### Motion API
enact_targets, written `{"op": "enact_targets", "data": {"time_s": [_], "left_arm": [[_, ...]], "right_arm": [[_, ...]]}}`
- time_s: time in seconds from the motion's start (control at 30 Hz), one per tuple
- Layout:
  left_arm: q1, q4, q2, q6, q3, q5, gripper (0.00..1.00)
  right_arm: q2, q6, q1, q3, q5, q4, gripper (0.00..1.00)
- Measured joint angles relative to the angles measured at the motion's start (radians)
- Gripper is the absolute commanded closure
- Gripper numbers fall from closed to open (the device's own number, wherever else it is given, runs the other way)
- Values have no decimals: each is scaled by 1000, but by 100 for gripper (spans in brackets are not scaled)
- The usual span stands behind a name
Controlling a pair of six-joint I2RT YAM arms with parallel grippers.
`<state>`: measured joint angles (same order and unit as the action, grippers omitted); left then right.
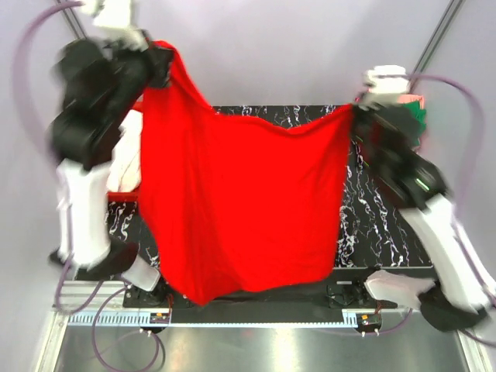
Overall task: Fold and stack the t-shirts
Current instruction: Flatten the tshirt out
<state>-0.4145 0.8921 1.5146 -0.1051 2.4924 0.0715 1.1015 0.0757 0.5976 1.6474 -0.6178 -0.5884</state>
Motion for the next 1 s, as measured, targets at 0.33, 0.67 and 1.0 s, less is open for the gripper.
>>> {"op": "enact_targets", "data": {"time_s": [0.33, 0.67, 1.0], "left_arm": [[268, -56, 822, -214, 28, -200, 1], [225, -6, 525, -169, -401, -187, 1], [154, -216, 162, -177, -858, -166, 1]], "right_arm": [[1042, -162, -378, 484, 91, -161, 0], [810, -282, -281, 274, 227, -241, 0], [570, -447, -269, -138, 352, -175, 0]]}}
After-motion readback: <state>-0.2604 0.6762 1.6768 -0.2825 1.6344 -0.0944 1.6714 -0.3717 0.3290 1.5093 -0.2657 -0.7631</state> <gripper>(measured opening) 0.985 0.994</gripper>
